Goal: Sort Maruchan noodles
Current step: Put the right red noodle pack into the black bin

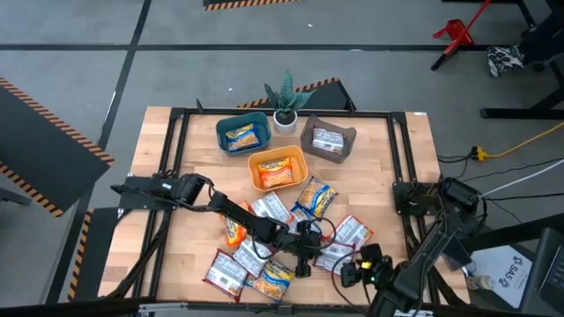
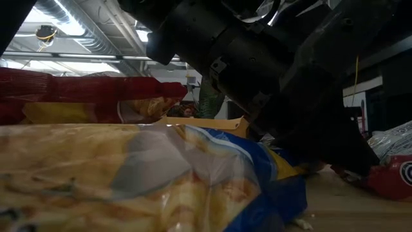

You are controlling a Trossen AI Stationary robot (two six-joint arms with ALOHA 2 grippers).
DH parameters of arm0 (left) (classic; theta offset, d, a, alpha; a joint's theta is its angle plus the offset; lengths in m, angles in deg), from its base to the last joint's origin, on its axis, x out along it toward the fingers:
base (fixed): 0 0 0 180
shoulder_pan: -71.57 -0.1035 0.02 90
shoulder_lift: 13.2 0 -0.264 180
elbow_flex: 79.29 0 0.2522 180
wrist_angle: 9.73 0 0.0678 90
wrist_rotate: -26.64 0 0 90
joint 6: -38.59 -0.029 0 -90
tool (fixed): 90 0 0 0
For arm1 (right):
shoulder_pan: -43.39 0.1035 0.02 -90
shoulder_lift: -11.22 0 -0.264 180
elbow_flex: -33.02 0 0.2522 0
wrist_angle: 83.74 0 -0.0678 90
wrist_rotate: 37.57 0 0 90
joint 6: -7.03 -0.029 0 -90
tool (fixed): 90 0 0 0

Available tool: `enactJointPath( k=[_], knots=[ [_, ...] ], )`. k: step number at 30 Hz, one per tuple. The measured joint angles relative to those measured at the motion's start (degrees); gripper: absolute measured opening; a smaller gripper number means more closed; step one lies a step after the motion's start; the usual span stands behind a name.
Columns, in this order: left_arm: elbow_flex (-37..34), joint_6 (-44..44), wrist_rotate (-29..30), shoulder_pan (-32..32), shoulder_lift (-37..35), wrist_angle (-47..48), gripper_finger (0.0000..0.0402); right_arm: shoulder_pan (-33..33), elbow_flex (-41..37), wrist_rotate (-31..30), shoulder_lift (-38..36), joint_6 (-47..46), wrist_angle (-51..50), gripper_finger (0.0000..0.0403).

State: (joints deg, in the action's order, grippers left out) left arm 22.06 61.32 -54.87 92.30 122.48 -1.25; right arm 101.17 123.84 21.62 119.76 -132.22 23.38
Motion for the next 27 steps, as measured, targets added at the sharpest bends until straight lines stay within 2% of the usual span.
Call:
enactJointPath(
  k=[8, 18, 22, 27],
  knots=[
    [0.0, 0.0, 0.1, 0.0, 0.0, 0.0, 0.0000, -2.0, 0.0, -0.7, 3.6, 0.0, 4.4, 0.0230],
    [0.0, -0.2, 0.2, 0.1, 0.0, -0.3, 0.0000, -6.7, 0.0, -8.7, 5.5, 1.0, 6.8, 0.0230],
    [-0.1, -0.2, 0.3, 0.2, 0.0, -0.8, 0.0000, -8.2, 0.0, -6.4, 5.5, 1.5, 6.8, 0.0228],
    [-0.3, -0.9, 0.2, 0.3, -0.2, -1.3, 0.0000, -8.4, 0.0, -7.0, 5.5, 1.6, 6.2, 0.0185]
  ],
)
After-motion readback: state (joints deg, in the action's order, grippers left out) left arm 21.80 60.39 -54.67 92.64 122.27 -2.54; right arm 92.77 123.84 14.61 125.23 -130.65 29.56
